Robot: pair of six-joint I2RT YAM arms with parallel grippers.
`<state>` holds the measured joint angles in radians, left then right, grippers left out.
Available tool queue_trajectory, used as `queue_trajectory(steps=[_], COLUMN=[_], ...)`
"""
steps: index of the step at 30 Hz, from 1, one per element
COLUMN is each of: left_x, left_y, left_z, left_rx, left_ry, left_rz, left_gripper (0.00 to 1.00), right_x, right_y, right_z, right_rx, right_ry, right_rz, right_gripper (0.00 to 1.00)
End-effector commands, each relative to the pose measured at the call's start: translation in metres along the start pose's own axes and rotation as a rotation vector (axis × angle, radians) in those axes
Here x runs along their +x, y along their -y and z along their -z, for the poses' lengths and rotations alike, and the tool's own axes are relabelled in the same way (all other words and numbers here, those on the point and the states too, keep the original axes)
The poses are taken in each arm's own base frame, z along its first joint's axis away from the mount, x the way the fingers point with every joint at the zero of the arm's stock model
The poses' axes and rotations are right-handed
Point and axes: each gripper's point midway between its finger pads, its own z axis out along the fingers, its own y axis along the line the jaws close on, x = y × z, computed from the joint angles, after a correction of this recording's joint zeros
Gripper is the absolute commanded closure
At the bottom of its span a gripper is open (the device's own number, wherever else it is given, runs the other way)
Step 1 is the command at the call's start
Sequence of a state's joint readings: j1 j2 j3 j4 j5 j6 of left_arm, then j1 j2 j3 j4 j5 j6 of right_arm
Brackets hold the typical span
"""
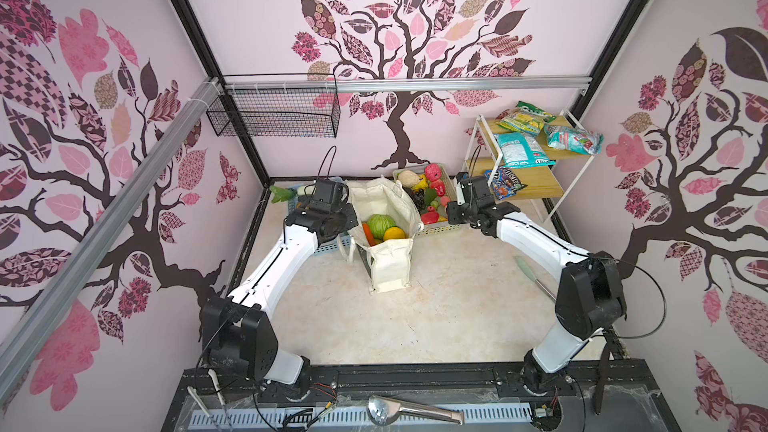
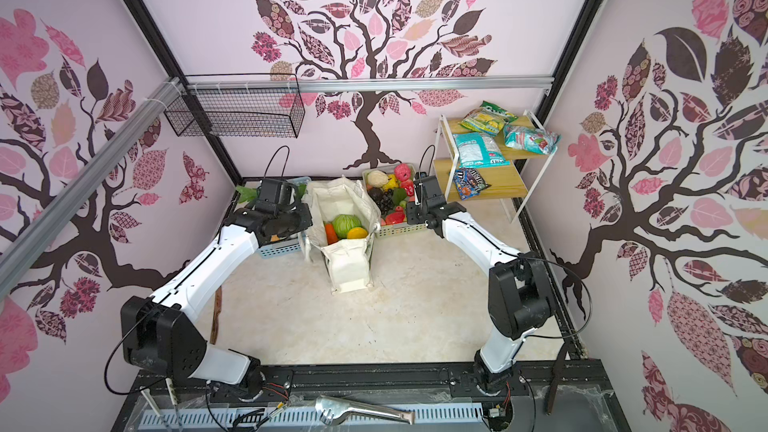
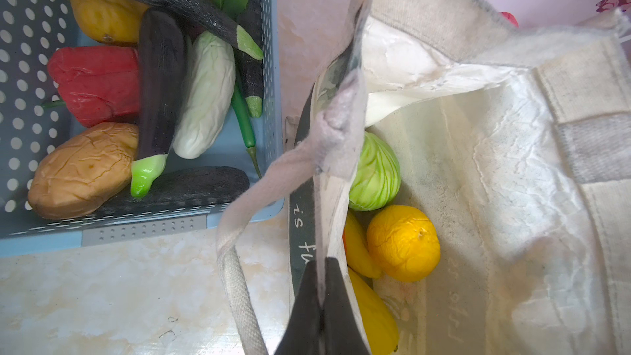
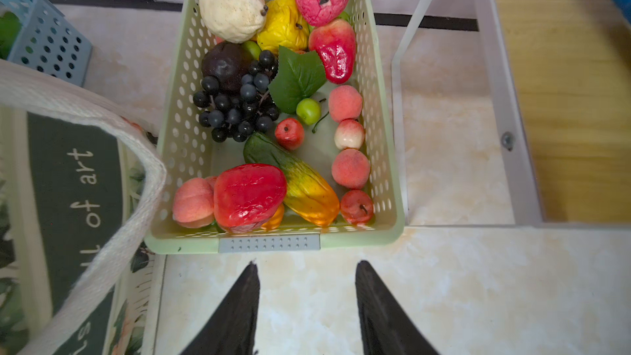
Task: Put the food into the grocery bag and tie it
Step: 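Withdraw right gripper from the bag to above the green fruit basket, then lower right gripper onto the green-yellow papaya in the fruit basket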
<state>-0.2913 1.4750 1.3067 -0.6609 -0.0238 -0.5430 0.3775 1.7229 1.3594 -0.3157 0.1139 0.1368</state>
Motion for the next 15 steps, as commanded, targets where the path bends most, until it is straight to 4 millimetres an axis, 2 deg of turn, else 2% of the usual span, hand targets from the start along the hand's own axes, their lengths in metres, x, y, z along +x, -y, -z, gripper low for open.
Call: queue_trajectory(steps=[1,9,15], left_x=[-0.002,-0.003,-0.005], left_y=[-0.003,0.004,0.003], left_z=[-0.001,-0.001,0.006], left_rx=[0.002,0.039,0.038], left_ry=[0.018,0.018,0.033], left_rz=[0.011,0.013,0.003], left_gripper=[1.00,1.00,1.00], right_x=[0.003,0.004,0.021], right_y=[0.002,0.007,0.003], right_z=[-0.016,-0.047,-0.072], right_rx=[0.033,0.021,-0.002], right_ry=[-0.053,-0.157,-0.273], right_rz=[0.074,0.159,0.206], right_gripper=[0.54,0.58,0.59])
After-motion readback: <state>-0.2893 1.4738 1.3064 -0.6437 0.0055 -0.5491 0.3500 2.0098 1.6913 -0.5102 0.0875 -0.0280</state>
